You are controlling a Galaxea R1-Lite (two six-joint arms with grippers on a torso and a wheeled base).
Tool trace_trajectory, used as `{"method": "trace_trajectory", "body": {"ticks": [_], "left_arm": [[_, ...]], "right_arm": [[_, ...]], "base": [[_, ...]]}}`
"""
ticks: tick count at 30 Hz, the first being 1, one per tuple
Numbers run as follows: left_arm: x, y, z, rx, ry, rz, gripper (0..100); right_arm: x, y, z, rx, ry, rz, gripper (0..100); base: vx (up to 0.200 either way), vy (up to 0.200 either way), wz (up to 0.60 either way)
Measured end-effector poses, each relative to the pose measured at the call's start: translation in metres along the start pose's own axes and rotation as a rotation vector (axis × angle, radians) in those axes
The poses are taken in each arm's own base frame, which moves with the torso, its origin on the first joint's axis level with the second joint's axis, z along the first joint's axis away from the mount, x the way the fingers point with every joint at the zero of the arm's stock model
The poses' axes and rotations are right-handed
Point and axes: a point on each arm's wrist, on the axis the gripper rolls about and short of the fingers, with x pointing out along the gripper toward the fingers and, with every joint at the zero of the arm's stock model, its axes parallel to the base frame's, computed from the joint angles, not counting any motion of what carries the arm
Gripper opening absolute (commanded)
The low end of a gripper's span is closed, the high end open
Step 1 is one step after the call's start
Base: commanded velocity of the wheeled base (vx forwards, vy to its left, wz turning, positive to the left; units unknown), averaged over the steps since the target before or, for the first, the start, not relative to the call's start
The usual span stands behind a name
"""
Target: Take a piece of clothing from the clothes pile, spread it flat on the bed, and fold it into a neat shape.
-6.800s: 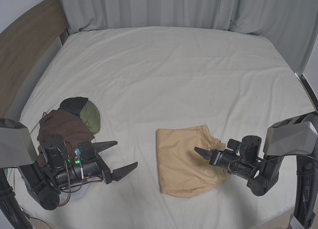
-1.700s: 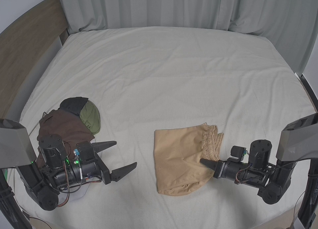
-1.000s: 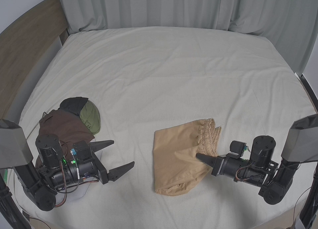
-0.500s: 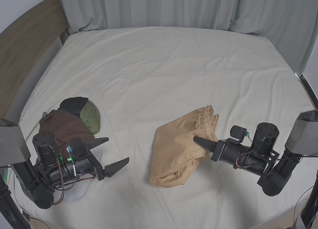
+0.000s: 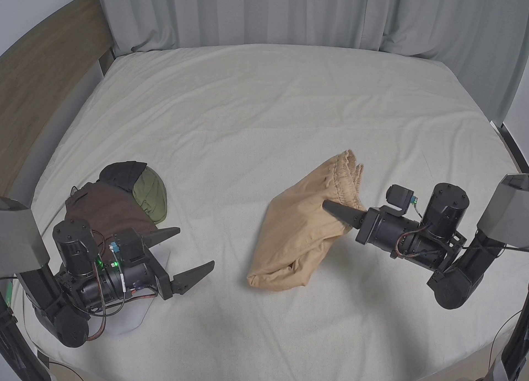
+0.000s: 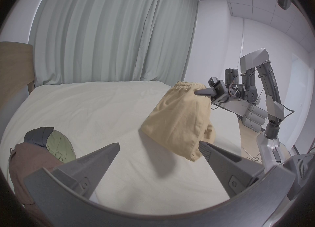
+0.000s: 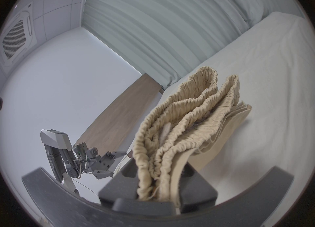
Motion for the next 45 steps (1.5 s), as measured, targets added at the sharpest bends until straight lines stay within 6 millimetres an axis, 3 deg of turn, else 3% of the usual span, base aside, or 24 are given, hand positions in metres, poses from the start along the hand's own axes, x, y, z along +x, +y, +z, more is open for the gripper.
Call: {"method": "trace_trajectory", "body": {"ticks": [12,45], "left_arm": [[0.0,0.0,0.0,0.001,-0.002,0.0,100],[-0.001,-0.001,0.002,0.001,-0.004,-0.001,100]], "right_arm": [[0.022,0.002,0.028,0.01,-0.08,0.092,0],[0.113,-0.062,0.103,0.074,-0.117,0.006,0]], "base": [[0.0,0.0,0.0],[0.0,0.0,0.0]]}}
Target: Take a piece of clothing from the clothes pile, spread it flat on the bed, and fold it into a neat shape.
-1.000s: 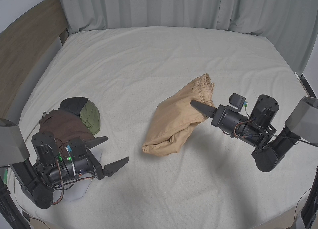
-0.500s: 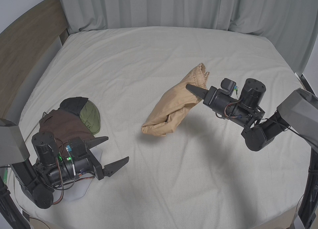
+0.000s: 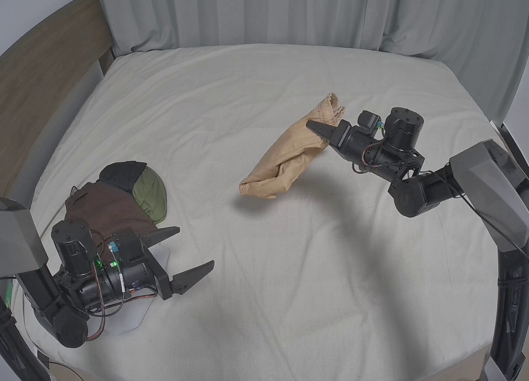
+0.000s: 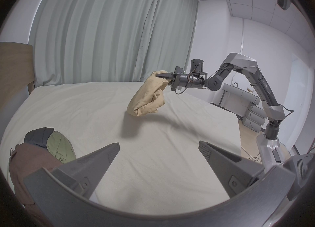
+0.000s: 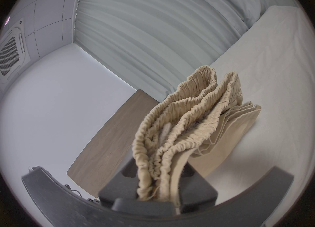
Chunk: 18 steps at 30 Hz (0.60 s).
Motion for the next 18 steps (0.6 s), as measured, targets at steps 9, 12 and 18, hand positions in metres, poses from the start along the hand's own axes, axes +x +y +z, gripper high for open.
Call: {"method": "trace_trajectory", "body": {"ticks": [9,12,18], "left_arm": [[-0.001,0.0,0.001,0.002,-0.005,0.002,100],[-0.001,0.0,0.001,0.002,-0.005,0.002,100],[-0.001,0.0,0.002,0.002,-0.006,0.002,100]], "right_arm": [[0.023,-0.007,0.014,-0.008,-0.035,0.004,0],[0.028,-0.012,0.011,0.002,-0.045,0.001,0],[0.035,-0.037,-0.012,0.018,-0.053,-0.033,0]], "base": [[0.0,0.0,0.0],[0.0,0.0,0.0],[0.0,0.0,0.0]]}}
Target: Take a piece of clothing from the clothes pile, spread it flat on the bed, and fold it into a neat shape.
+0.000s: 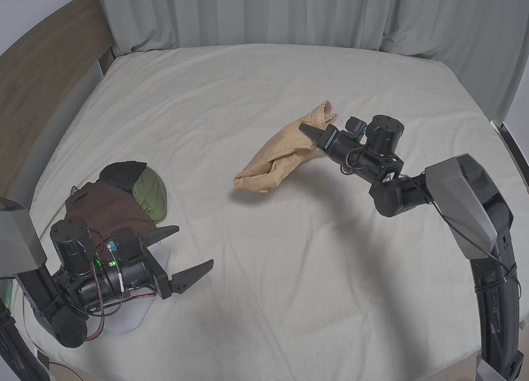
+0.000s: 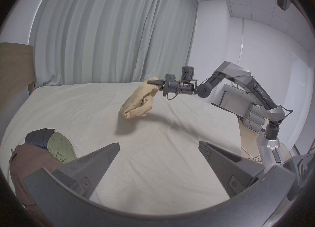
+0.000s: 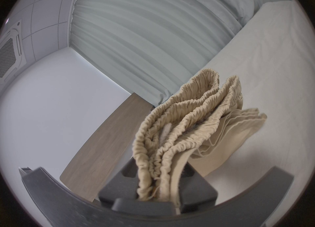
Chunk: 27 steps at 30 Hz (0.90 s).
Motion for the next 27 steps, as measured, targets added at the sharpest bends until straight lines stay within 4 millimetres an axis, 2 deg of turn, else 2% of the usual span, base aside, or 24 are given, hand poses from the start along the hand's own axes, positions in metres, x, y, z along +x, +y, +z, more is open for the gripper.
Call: {"method": "trace_trajectory", "body": {"ticks": [8,21,27], "left_arm": [[0.0,0.0,0.0,0.001,0.0,0.0,100],[0.0,-0.001,-0.001,-0.003,0.006,-0.004,100],[0.001,-0.001,-0.003,-0.005,0.011,-0.005,100]], "right_arm": [[-0.006,-0.033,-0.035,0.038,0.053,-0.074,0],[-0.044,-0.051,-0.068,0.032,0.104,-0.139,0],[-0.054,-0.063,-0.078,0.034,0.115,-0.163,0]], "base": [[0.0,0.0,0.0],[0.0,0.0,0.0],[0.0,0.0,0.0]]}}
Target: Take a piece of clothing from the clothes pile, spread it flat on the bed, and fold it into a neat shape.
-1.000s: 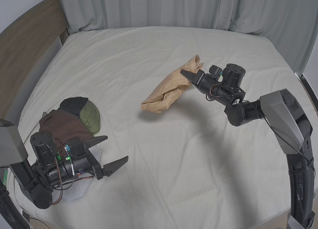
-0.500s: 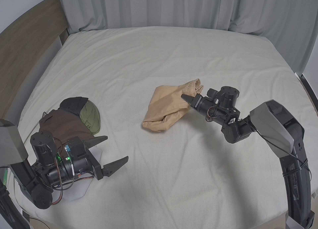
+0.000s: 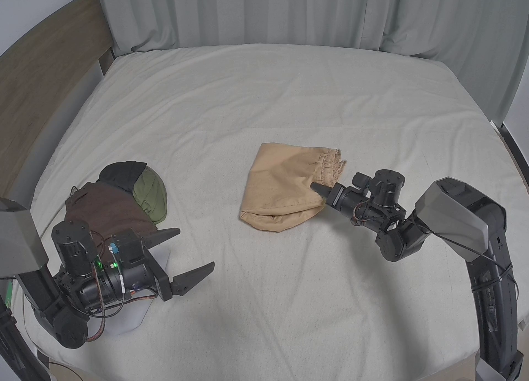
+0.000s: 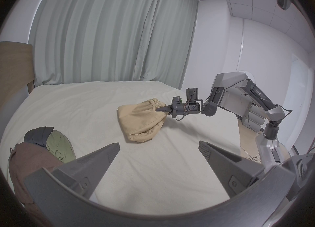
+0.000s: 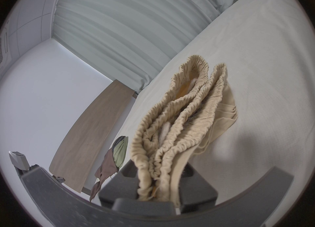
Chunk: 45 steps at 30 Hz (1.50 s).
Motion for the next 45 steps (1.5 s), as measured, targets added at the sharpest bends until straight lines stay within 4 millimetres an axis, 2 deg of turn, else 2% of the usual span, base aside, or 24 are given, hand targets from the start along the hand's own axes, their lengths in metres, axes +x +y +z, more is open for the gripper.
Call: {"method": "trace_trajectory", "body": {"ticks": [7,8,13,19,23,27,36,40,45], "left_arm": [[0.001,0.0,-0.001,-0.001,0.003,0.0,100],[0.001,0.0,-0.001,-0.001,0.003,0.0,100],[0.001,0.0,-0.001,-0.004,0.005,-0.001,100],[0.001,0.0,-0.001,-0.004,0.004,0.0,100],[0.0,0.001,0.0,-0.003,0.001,0.001,100],[0.0,0.001,0.0,-0.001,-0.002,0.001,100],[0.0,0.001,0.001,0.001,-0.006,0.003,100],[-0.001,0.001,0.002,0.002,-0.007,0.003,100],[-0.001,0.001,0.002,0.003,-0.009,0.004,100]], "right_arm": [[-0.002,-0.01,-0.005,0.003,-0.001,-0.01,0],[-0.002,-0.011,-0.006,0.003,-0.001,-0.012,100],[-0.006,-0.016,-0.014,0.015,0.023,-0.034,100],[-0.02,-0.023,-0.024,0.006,0.064,-0.078,100],[-0.034,-0.028,-0.022,-0.012,0.061,-0.102,100],[-0.048,-0.027,-0.01,-0.023,0.041,-0.121,100],[-0.066,0.0,0.024,-0.055,-0.002,-0.068,100],[-0.066,0.012,0.027,-0.075,-0.016,-0.027,100],[-0.059,0.02,0.017,-0.079,0.001,0.003,100]], "base": [[0.0,0.0,0.0],[0.0,0.0,0.0],[0.0,0.0,0.0],[0.0,0.0,0.0],[0.0,0.0,0.0],[0.0,0.0,0.0],[0.0,0.0,0.0],[0.0,0.0,0.0],[0.0,0.0,0.0]]}}
